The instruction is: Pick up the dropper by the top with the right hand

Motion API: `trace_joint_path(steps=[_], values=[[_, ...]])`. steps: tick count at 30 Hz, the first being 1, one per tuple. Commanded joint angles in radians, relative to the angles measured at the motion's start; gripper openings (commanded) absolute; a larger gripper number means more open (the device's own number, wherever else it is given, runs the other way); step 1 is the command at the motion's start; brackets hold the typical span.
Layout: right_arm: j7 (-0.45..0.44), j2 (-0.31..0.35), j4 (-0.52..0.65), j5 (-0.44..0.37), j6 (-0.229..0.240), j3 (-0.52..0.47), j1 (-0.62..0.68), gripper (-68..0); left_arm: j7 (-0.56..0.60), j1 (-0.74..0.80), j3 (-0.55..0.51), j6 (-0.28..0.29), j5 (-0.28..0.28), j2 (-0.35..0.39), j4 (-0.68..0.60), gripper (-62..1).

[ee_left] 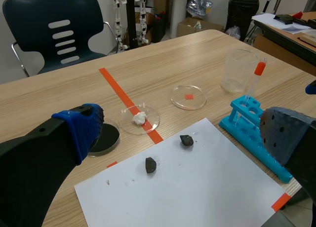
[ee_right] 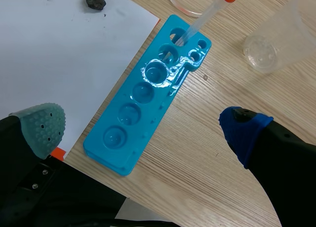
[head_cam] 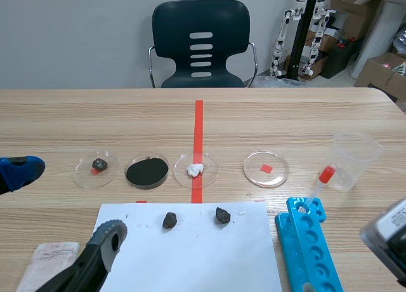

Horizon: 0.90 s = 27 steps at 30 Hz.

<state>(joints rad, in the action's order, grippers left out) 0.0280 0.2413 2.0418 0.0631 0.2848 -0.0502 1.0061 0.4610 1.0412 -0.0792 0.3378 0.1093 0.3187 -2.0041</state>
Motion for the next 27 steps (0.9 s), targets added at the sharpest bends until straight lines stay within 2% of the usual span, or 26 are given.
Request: trace_joint_path(steps=[1,27], values=[[-0.015,0.008,0.012,-0.003,-0.003,-0.003,-0.006,0.4,0.013,0.003,0.002,0.002,0.006,-0.002,-0.006,1.4],[-0.031,0.008,0.012,-0.003,-0.004,-0.003,-0.006,0.4,0.013,0.003,0.002,0.002,0.006,-0.002,-0.006,1.4]])
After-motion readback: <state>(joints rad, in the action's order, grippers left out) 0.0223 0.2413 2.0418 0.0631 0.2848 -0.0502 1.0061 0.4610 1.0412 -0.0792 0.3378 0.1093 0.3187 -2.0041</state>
